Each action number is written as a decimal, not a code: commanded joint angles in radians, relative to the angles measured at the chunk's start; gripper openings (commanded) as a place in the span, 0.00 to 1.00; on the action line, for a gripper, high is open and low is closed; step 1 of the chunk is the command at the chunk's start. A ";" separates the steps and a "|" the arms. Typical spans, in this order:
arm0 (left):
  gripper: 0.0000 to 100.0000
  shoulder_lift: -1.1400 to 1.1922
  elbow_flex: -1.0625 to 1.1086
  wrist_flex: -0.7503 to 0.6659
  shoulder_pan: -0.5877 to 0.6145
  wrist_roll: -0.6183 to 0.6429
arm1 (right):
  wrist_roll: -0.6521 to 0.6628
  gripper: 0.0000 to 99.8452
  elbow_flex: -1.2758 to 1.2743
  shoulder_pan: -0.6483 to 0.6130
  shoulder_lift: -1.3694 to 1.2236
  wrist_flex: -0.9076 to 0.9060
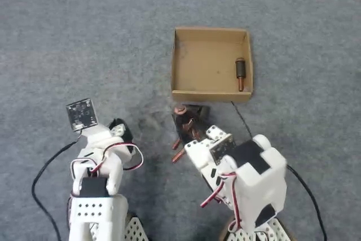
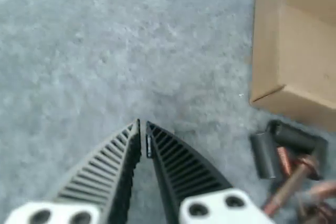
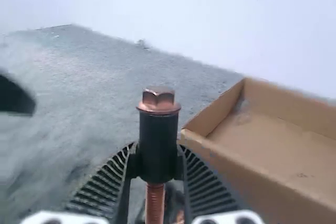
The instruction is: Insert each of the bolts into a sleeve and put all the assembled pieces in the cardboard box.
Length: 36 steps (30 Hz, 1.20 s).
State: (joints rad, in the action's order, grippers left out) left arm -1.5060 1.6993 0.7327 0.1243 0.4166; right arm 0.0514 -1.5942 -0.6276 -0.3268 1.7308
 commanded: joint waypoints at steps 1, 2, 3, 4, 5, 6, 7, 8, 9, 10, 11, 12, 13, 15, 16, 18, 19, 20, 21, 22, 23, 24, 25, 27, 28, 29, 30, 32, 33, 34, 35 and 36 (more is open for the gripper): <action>0.01 -0.020 -0.008 -0.051 0.032 -0.025 | 0.008 0.01 -0.055 0.099 0.165 0.028; 0.01 -0.020 -0.008 -0.052 0.034 -0.026 | 0.008 0.01 -0.057 0.124 0.206 0.028; 0.01 -0.020 -0.008 -0.052 0.035 -0.028 | 0.008 0.01 -0.057 0.145 0.243 0.027; 0.01 -0.020 -0.008 -0.052 0.037 -0.028 | 0.008 0.01 -0.054 0.163 0.275 0.025; 0.01 -0.020 -0.008 -0.052 0.038 -0.028 | 0.008 0.01 -0.049 0.176 0.305 0.021; 0.01 -0.020 -0.008 -0.052 0.038 -0.028 | 0.008 0.01 -0.046 0.185 0.335 -0.001; 0.01 -0.020 -0.008 -0.054 0.038 -0.028 | 0.011 0.01 -0.038 0.191 0.364 -0.033; 0.01 -0.020 -0.008 -0.054 0.038 -0.029 | 0.012 0.01 -0.025 0.193 0.389 -0.071; 0.01 -0.020 -0.008 -0.055 0.038 -0.029 | 0.012 0.01 -0.009 0.203 0.412 -0.111; 0.01 -0.020 -0.008 -0.057 0.038 -0.029 | 0.012 0.01 0.008 0.214 0.437 -0.151; 0.01 -0.020 -0.008 -0.058 0.040 -0.029 | 0.012 0.01 0.028 0.225 0.460 -0.193; 0.01 -0.020 -0.008 -0.057 0.038 -0.029 | 0.012 0.01 0.049 0.237 0.486 -0.237; 0.01 -0.020 -0.008 -0.057 0.034 -0.029 | 0.012 0.01 0.069 0.251 0.512 -0.280; 0.01 -0.020 -0.008 -0.057 0.037 -0.029 | 0.012 0.01 0.109 0.274 0.570 -0.372; 0.01 -0.020 -0.008 -0.057 0.035 -0.029 | 0.012 0.01 0.129 0.285 0.602 -0.426; 0.01 -0.020 -0.008 -0.057 0.034 -0.029 | 0.012 0.01 0.173 0.298 0.668 -0.541; 0.01 -0.020 -0.008 -0.057 0.034 -0.029 | 0.012 0.01 0.196 0.302 0.702 -0.607; 0.01 -0.020 -0.008 -0.057 0.034 -0.029 | 0.012 0.01 0.219 0.305 0.736 -0.679; 0.01 -0.020 -0.008 -0.055 0.034 -0.029 | 0.012 0.01 0.244 0.305 0.769 -0.753; 0.01 -0.020 -0.008 -0.055 0.034 -0.029 | 0.012 0.01 0.272 0.305 0.800 -0.826; 0.01 -0.020 -0.008 -0.054 0.034 -0.029 | 0.011 0.01 0.299 0.305 0.831 -0.900; 0.01 -0.017 -0.008 -0.054 0.034 -0.029 | 0.011 0.01 0.325 0.303 0.852 -0.972; 0.01 -0.014 -0.008 -0.054 0.034 -0.029 | 0.012 0.01 0.351 0.302 0.874 -1.047; 0.01 -0.014 -0.008 -0.052 0.035 -0.029 | 0.012 0.01 0.407 0.303 0.905 -1.199; 0.01 -0.014 -0.008 -0.052 0.035 -0.029 | 0.012 0.01 0.433 0.303 0.911 -1.268; 0.01 -0.014 -0.008 -0.052 0.035 -0.029 | 0.012 0.01 0.460 0.303 0.912 -1.328; 0.01 -0.012 -0.008 -0.052 0.037 -0.029 | 0.012 0.01 0.486 0.305 0.912 -1.383; 0.01 -0.012 -0.008 -0.052 0.035 -0.029 | 0.012 0.01 0.535 0.305 0.912 -1.471; 0.01 -0.012 -0.008 -0.052 0.035 -0.029 | 0.012 0.01 0.557 0.305 0.912 -1.501; 0.01 -0.012 -0.008 -0.052 0.035 -0.029 | 0.012 0.01 0.577 0.305 0.912 -1.531; 0.01 -0.012 -0.008 -0.052 0.035 -0.029 | 0.012 0.01 0.594 0.305 0.911 -1.554; 0.01 -0.012 -0.008 -0.052 0.035 -0.029 | 0.012 0.01 0.611 0.305 0.911 -1.575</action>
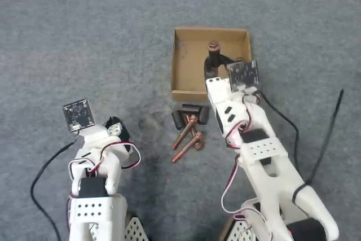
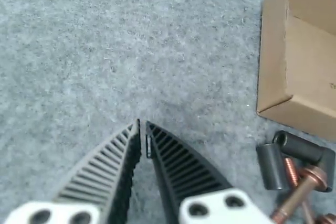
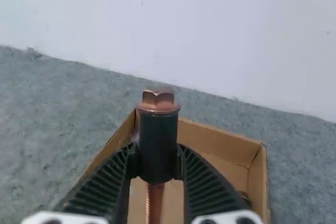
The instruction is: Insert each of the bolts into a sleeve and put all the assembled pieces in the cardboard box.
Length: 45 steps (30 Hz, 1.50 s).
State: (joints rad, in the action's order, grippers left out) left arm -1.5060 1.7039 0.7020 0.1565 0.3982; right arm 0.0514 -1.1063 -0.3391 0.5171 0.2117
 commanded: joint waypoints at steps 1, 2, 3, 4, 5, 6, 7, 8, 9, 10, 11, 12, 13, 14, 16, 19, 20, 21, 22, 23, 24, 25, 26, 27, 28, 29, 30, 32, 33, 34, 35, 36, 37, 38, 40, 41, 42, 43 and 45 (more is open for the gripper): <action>0.01 -0.012 -0.013 -0.021 0.003 -0.011 | 0.012 0.01 0.140 0.016 0.067 -0.077; 0.01 -0.012 -0.013 -0.021 0.003 -0.011 | 0.012 0.01 0.157 0.018 0.067 -0.101; 0.01 -0.012 -0.013 -0.021 0.003 -0.011 | 0.014 0.01 0.175 0.025 0.067 -0.125; 0.01 -0.012 -0.013 -0.021 0.003 -0.011 | 0.014 0.01 0.193 0.033 0.067 -0.150; 0.01 -0.012 -0.013 -0.021 0.003 -0.011 | 0.014 0.01 0.215 0.041 0.064 -0.176; 0.01 -0.012 -0.013 -0.021 0.003 -0.011 | 0.014 0.01 0.238 0.045 0.053 -0.200; 0.01 -0.012 -0.013 -0.021 0.003 -0.011 | 0.014 0.01 0.265 0.053 0.035 -0.223; 0.01 -0.012 -0.013 -0.021 0.003 -0.011 | 0.014 0.01 0.293 0.065 0.012 -0.248; 0.01 -0.012 -0.013 -0.021 0.003 -0.011 | 0.014 0.01 0.328 0.077 -0.015 -0.272; 0.01 -0.012 -0.013 -0.021 0.002 -0.011 | 0.014 0.01 0.364 0.088 -0.045 -0.298; 0.01 -0.012 -0.013 -0.021 0.002 -0.011 | 0.014 0.01 0.400 0.099 -0.077 -0.325; 0.01 -0.012 -0.013 -0.021 0.002 -0.011 | 0.014 0.01 0.437 0.113 -0.108 -0.352; 0.01 -0.012 -0.013 -0.021 0.002 -0.011 | 0.011 0.01 0.476 0.124 -0.139 -0.381; 0.01 -0.012 -0.013 -0.021 0.002 -0.011 | 0.009 0.01 0.511 0.131 -0.170 -0.410; 0.01 -0.012 -0.013 -0.021 0.002 -0.011 | 0.009 0.01 0.574 0.136 -0.229 -0.466; 0.01 -0.012 -0.013 -0.021 0.002 -0.011 | 0.009 0.01 0.664 0.136 -0.308 -0.539; 0.01 -0.012 -0.013 -0.021 0.002 -0.011 | 0.009 0.01 0.695 0.136 -0.334 -0.559; 0.01 -0.012 -0.013 -0.021 0.002 -0.011 | 0.009 0.01 0.723 0.136 -0.360 -0.578; 0.01 -0.012 -0.013 -0.021 0.002 -0.011 | 0.009 0.01 0.749 0.137 -0.386 -0.598; 0.01 -0.012 -0.013 -0.021 0.002 -0.011 | 0.009 0.01 0.776 0.137 -0.414 -0.622; 0.01 -0.012 -0.013 -0.021 0.002 -0.011 | 0.009 0.01 0.801 0.139 -0.438 -0.648; 0.01 -0.012 -0.013 -0.021 0.002 -0.011 | 0.009 0.01 0.825 0.142 -0.461 -0.679; 0.01 -0.012 -0.013 -0.021 0.002 -0.011 | 0.009 0.01 0.852 0.145 -0.484 -0.711; 0.01 -0.012 -0.013 -0.021 0.002 -0.011 | 0.008 0.01 0.881 0.147 -0.509 -0.742; 0.01 -0.012 -0.013 -0.021 0.002 -0.011 | 0.008 0.01 0.908 0.148 -0.532 -0.774; 0.01 -0.012 -0.013 -0.021 0.002 -0.011 | 0.008 0.01 0.937 0.148 -0.556 -0.806; 0.01 -0.012 -0.013 -0.021 0.002 -0.011 | 0.008 0.01 0.965 0.151 -0.579 -0.839; 0.01 -0.012 -0.013 -0.021 0.002 -0.011 | 0.008 0.01 1.022 0.157 -0.630 -0.905; 0.01 -0.012 -0.013 -0.021 0.002 -0.011 | 0.008 0.01 1.053 0.160 -0.654 -0.937; 0.01 -0.012 -0.013 -0.021 0.002 -0.011 | 0.008 0.01 1.085 0.162 -0.680 -0.970; 0.01 -0.012 -0.013 -0.021 0.002 -0.011 | 0.008 0.01 1.119 0.163 -0.707 -1.003; 0.01 -0.012 -0.013 -0.021 0.002 -0.011 | 0.008 0.01 1.152 0.163 -0.733 -1.038; 0.01 -0.012 -0.013 -0.021 0.002 -0.011 | 0.008 0.01 1.185 0.163 -0.759 -1.072; 0.01 -0.012 -0.013 -0.021 0.002 -0.011 | 0.008 0.01 1.215 0.163 -0.780 -1.104; 0.01 -0.012 -0.013 -0.021 0.002 -0.011 | 0.006 0.01 1.277 0.163 -0.825 -1.153; 0.01 -0.012 -0.013 -0.021 0.002 -0.011 | 0.006 0.01 1.303 0.163 -0.843 -1.173; 0.01 -0.012 -0.013 -0.021 0.002 -0.011 | 0.006 0.01 1.324 0.163 -0.860 -1.191; 0.01 -0.012 -0.013 -0.021 0.002 -0.011 | 0.006 0.01 1.344 0.163 -0.877 -1.211; 0.01 -0.012 -0.013 -0.021 0.002 -0.011 | 0.006 0.01 1.375 0.163 -0.903 -1.245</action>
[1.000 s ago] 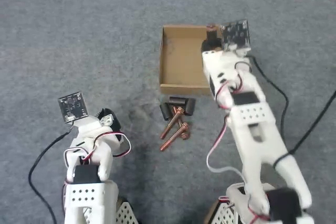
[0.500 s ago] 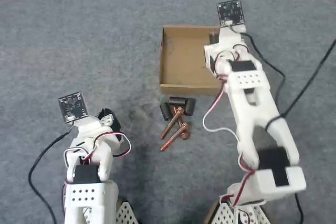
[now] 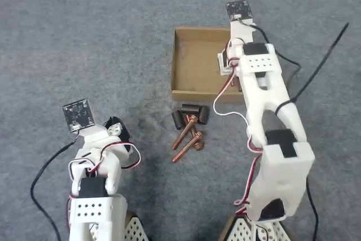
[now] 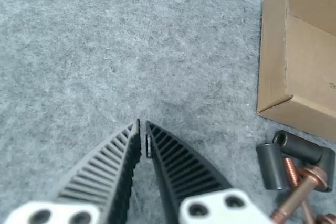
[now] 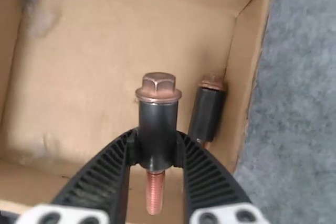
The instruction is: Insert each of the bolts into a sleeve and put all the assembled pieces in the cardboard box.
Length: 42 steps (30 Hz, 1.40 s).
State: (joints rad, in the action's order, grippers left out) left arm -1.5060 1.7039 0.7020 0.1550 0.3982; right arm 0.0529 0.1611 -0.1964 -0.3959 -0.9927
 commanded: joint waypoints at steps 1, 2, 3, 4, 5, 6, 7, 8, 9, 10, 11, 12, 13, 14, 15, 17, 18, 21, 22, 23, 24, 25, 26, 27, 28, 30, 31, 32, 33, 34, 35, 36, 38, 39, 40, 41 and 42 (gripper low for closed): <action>0.01 -0.012 -0.013 -0.021 0.003 -0.011 | 0.005 0.01 0.117 0.021 0.002 -0.056; 0.01 -0.012 -0.013 -0.021 0.003 -0.011 | 0.005 0.01 0.123 0.021 -0.002 -0.067; 0.01 -0.012 -0.013 -0.021 0.003 -0.011 | 0.003 0.01 0.124 0.022 -0.005 -0.074; 0.01 -0.012 -0.013 -0.021 0.003 -0.011 | -0.003 0.01 0.124 0.024 -0.007 -0.082; 0.01 -0.012 -0.013 -0.021 0.003 -0.011 | -0.023 0.01 0.124 0.028 -0.007 -0.091; 0.01 -0.012 -0.013 -0.021 0.003 -0.011 | -0.044 0.01 0.124 0.031 -0.008 -0.099; 0.01 -0.012 -0.013 -0.021 0.003 -0.011 | -0.058 0.01 0.124 0.031 -0.012 -0.110; 0.01 -0.012 -0.013 -0.021 0.003 -0.011 | -0.064 0.01 0.124 0.031 -0.015 -0.127; 0.01 -0.012 -0.013 -0.021 0.003 -0.011 | -0.064 0.01 0.123 0.031 -0.016 -0.140; 0.01 -0.012 -0.013 -0.021 0.003 -0.011 | -0.069 0.01 0.121 0.030 -0.016 -0.150; 0.01 -0.012 -0.013 -0.021 0.003 -0.011 | -0.072 0.01 0.121 0.028 -0.016 -0.157; 0.01 -0.012 -0.013 -0.021 0.003 -0.011 | -0.074 0.01 0.121 0.028 -0.016 -0.163; 0.01 -0.012 -0.013 -0.021 0.003 -0.011 | -0.074 0.01 0.121 0.028 -0.016 -0.170; 0.01 -0.012 -0.013 -0.021 0.003 -0.011 | -0.074 0.01 0.121 0.030 -0.016 -0.176; 0.01 -0.012 -0.013 -0.020 0.003 -0.011 | -0.074 0.01 0.121 0.030 -0.016 -0.189; 0.01 -0.012 -0.013 -0.020 0.003 -0.011 | -0.074 0.01 0.121 0.030 -0.016 -0.216; 0.01 -0.012 -0.013 -0.020 0.003 -0.011 | -0.074 0.01 0.121 0.030 -0.016 -0.220; 0.01 -0.012 -0.013 -0.020 0.003 -0.011 | -0.075 0.02 0.121 0.028 -0.016 -0.214; 0.01 -0.012 -0.013 -0.020 0.003 -0.011 | -0.075 0.03 0.121 0.028 -0.018 -0.214; 0.01 -0.012 -0.013 -0.020 0.003 -0.011 | -0.075 0.06 0.121 0.027 -0.018 -0.213; 0.01 -0.012 -0.013 -0.018 0.003 -0.011 | -0.075 0.08 0.121 0.025 -0.018 -0.206; 0.01 -0.012 -0.013 -0.012 0.003 -0.011 | -0.075 0.10 0.121 0.025 -0.018 -0.206; 0.01 -0.014 -0.013 -0.003 0.003 -0.011 | -0.075 0.11 0.123 0.025 -0.018 -0.206; 0.01 -0.017 -0.013 0.005 0.003 -0.011 | -0.075 0.11 0.124 0.025 -0.018 -0.206; 0.01 -0.017 -0.013 0.006 0.003 -0.011 | -0.075 0.10 0.124 0.025 -0.018 -0.199; 0.01 -0.017 -0.013 0.006 0.003 -0.011 | -0.075 0.08 0.124 0.028 -0.018 -0.163; 0.01 -0.017 -0.013 0.006 0.003 -0.011 | -0.075 0.06 0.124 0.030 -0.018 -0.145; 0.01 -0.017 -0.013 0.006 0.003 -0.011 | -0.075 0.04 0.124 0.030 -0.018 -0.139; 0.01 -0.017 -0.013 0.006 0.003 -0.011 | -0.075 0.04 0.124 0.030 -0.018 -0.137; 0.01 -0.017 -0.013 0.006 0.003 -0.011 | -0.075 0.03 0.124 0.030 -0.015 -0.140; 0.01 -0.017 -0.013 0.006 0.003 -0.011 | -0.074 0.03 0.124 0.030 -0.008 -0.148; 0.01 -0.017 -0.013 0.006 0.003 -0.011 | -0.072 0.03 0.127 0.030 -0.007 -0.162; 0.01 -0.017 -0.013 0.006 0.003 -0.011 | -0.071 0.03 0.158 0.030 -0.005 -0.206; 0.01 -0.018 -0.013 0.006 0.003 -0.011 | -0.071 0.03 0.183 0.030 -0.005 -0.239; 0.01 -0.018 -0.013 0.006 0.003 -0.011 | -0.072 0.03 0.209 0.030 -0.005 -0.271; 0.01 -0.018 -0.013 0.006 0.003 -0.011 | -0.072 0.03 0.238 0.030 -0.005 -0.305; 0.01 -0.018 -0.013 0.006 0.003 -0.011 | -0.074 0.03 0.267 0.030 -0.005 -0.341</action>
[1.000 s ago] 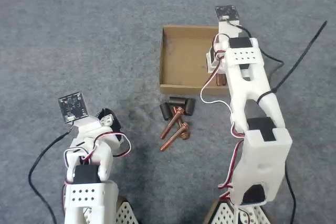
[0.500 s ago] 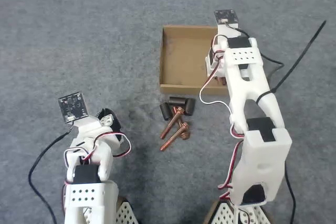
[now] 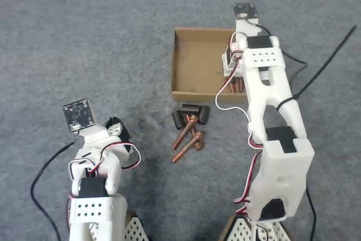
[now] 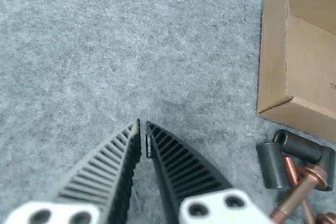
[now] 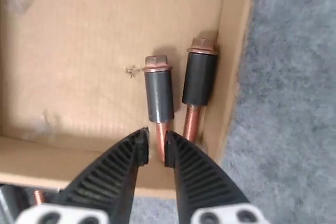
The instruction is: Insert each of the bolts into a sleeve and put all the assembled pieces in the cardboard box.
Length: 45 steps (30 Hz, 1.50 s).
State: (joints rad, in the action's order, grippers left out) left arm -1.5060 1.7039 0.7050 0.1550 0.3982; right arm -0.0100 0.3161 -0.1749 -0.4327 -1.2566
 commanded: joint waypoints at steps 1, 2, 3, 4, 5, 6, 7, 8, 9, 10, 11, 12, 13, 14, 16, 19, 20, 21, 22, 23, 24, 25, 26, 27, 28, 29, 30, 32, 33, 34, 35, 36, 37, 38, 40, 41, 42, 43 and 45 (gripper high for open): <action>0.01 -0.018 -0.013 0.003 0.003 -0.011 | -0.011 0.03 0.140 0.008 0.031 -0.114; 0.01 -0.018 -0.013 0.003 0.003 -0.011 | -0.011 0.02 0.163 0.004 0.031 -0.153; 0.01 -0.018 -0.013 0.003 0.003 -0.011 | -0.011 0.02 0.183 0.002 0.031 -0.188; 0.01 -0.018 -0.013 0.003 0.003 -0.011 | -0.012 0.02 0.199 -0.001 0.031 -0.226; 0.01 -0.018 -0.013 0.003 0.003 -0.011 | -0.014 0.02 0.216 -0.005 0.031 -0.262; 0.01 -0.018 -0.013 0.003 0.003 -0.011 | -0.014 0.02 0.236 -0.010 0.031 -0.298; 0.01 -0.018 -0.013 0.003 0.003 -0.011 | -0.014 0.02 0.255 -0.010 0.031 -0.340; 0.01 -0.018 -0.013 0.003 0.003 -0.011 | -0.014 0.02 0.273 -0.012 0.031 -0.380; 0.01 -0.018 -0.013 0.003 0.003 -0.011 | -0.014 0.02 0.292 -0.016 0.031 -0.418; 0.01 -0.018 -0.013 0.003 0.003 -0.011 | -0.014 0.02 0.305 -0.024 0.031 -0.456; 0.01 -0.018 -0.013 0.003 0.003 -0.011 | -0.014 0.02 0.313 -0.028 0.031 -0.493; 0.01 -0.018 -0.013 0.003 0.003 -0.011 | -0.014 0.02 0.315 -0.038 0.031 -0.521; 0.01 -0.018 -0.013 0.003 0.003 -0.011 | -0.014 0.02 0.315 -0.045 0.033 -0.536; 0.01 -0.018 -0.013 0.003 0.003 -0.011 | -0.014 0.02 0.315 -0.050 0.038 -0.538; 0.01 -0.018 -0.013 0.003 0.003 -0.011 | -0.012 0.02 0.302 -0.053 0.061 -0.538; 0.01 -0.018 -0.013 0.003 0.003 -0.011 | -0.012 0.01 0.245 -0.064 0.139 -0.538; 0.01 -0.018 -0.013 0.003 0.003 -0.011 | -0.012 0.01 0.215 -0.071 0.174 -0.538; 0.01 -0.018 -0.013 0.003 0.003 -0.011 | -0.012 0.01 0.181 -0.082 0.209 -0.538; 0.01 -0.018 -0.013 0.003 0.003 -0.011 | -0.012 0.01 0.146 -0.096 0.246 -0.536; 0.01 -0.018 -0.013 0.003 0.003 -0.011 | -0.012 0.01 0.109 -0.111 0.280 -0.536; 0.01 -0.018 -0.013 0.003 0.003 -0.011 | -0.012 0.01 0.071 -0.128 0.309 -0.536; 0.01 -0.018 -0.013 0.003 0.003 -0.011 | -0.012 0.01 0.037 -0.148 0.337 -0.535; 0.01 -0.018 -0.013 0.003 0.003 -0.011 | -0.014 0.01 0.009 -0.166 0.363 -0.533; 0.01 -0.018 -0.013 0.002 0.003 -0.011 | -0.014 0.01 -0.020 -0.185 0.386 -0.529; 0.01 -0.018 -0.013 0.002 0.005 -0.011 | -0.014 0.01 -0.044 -0.206 0.410 -0.527; 0.01 -0.018 -0.013 0.002 0.006 -0.011 | -0.014 0.01 -0.063 -0.229 0.430 -0.526; 0.01 -0.018 -0.013 0.002 0.006 -0.011 | -0.014 0.01 -0.078 -0.251 0.449 -0.522; 0.01 -0.018 -0.013 0.003 0.006 -0.011 | -0.014 0.01 -0.101 -0.288 0.478 -0.522; 0.01 -0.018 -0.013 0.003 0.006 -0.011 | -0.014 0.01 -0.112 -0.308 0.487 -0.524; 0.01 -0.018 -0.013 0.003 0.008 -0.011 | -0.014 0.01 -0.121 -0.328 0.495 -0.524; 0.01 -0.018 -0.013 0.003 0.008 -0.011 | -0.014 0.01 -0.133 -0.346 0.506 -0.526; 0.01 -0.018 -0.013 0.003 0.008 -0.011 | -0.014 0.01 -0.147 -0.361 0.512 -0.526; 0.01 -0.018 -0.013 0.003 0.008 -0.011 | -0.014 0.01 -0.157 -0.378 0.519 -0.524; 0.01 -0.018 -0.013 0.003 0.008 -0.011 | -0.014 0.01 -0.164 -0.394 0.524 -0.522; 0.01 -0.018 -0.013 0.003 0.008 -0.011 | -0.014 0.01 -0.176 -0.427 0.530 -0.522; 0.01 -0.018 -0.013 0.002 0.008 -0.011 | -0.012 0.01 -0.184 -0.443 0.530 -0.522; 0.01 -0.018 -0.013 0.002 0.008 -0.011 | -0.012 0.01 -0.195 -0.455 0.530 -0.522; 0.01 -0.018 -0.013 0.000 0.008 -0.011 | -0.012 0.01 -0.204 -0.464 0.529 -0.522; 0.01 -0.018 -0.013 0.000 0.008 -0.011 | -0.011 0.01 -0.233 -0.476 0.519 -0.492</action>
State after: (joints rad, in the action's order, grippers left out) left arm -1.5060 1.7039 0.7050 0.1550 0.3982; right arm -0.0130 0.0967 -0.6291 0.0368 -1.7522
